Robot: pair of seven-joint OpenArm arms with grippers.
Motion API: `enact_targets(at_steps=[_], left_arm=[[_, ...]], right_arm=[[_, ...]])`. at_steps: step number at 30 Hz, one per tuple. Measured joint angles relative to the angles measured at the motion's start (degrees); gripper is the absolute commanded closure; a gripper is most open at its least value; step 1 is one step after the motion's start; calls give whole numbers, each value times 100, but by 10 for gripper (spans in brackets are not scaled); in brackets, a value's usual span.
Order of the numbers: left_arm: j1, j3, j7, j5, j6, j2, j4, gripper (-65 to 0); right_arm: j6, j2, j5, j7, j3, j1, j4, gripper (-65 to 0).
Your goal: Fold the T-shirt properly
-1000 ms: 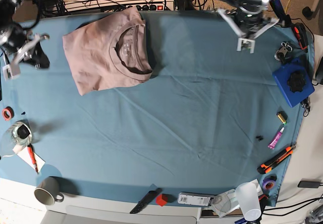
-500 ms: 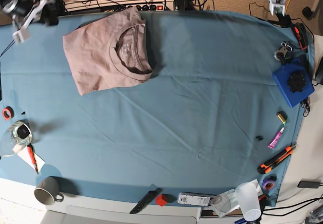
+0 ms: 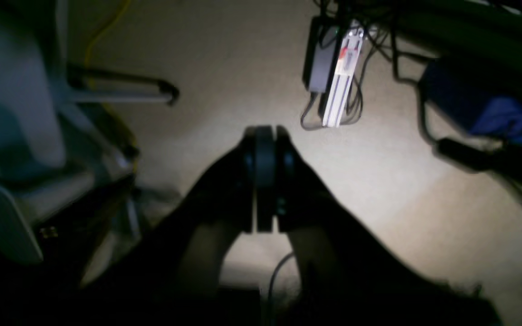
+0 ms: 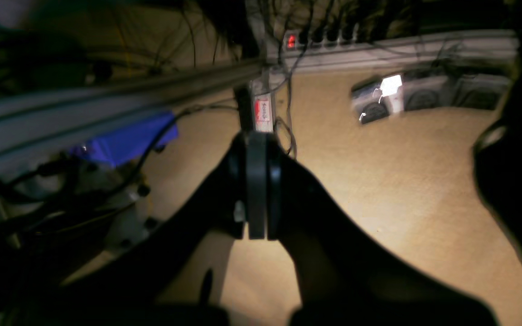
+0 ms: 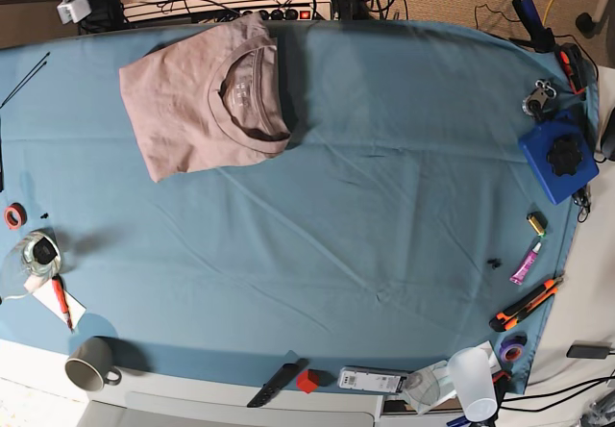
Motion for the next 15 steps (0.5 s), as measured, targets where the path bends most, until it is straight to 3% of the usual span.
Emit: enact_targets(at_steps=[3, 8, 11, 15], left_arm=[[-256, -2, 4, 33, -98, -2, -739, 0], [-1075, 20, -289, -15, -358, 2, -2033, 0], [-1482, 7, -396, 17, -468, 0, -2774, 0], [-2081, 4, -933, 24, -772, -2, -3764, 0]], right_arm=[[2, 33, -337, 13, -448, -2, -562, 0], [-7, 256, -1709, 33, -1453, 155, -1488, 0], [-15, 354, -2332, 428, -1956, 468, -2083, 0], [0, 391, -2739, 885, -2396, 1091, -2911, 0]])
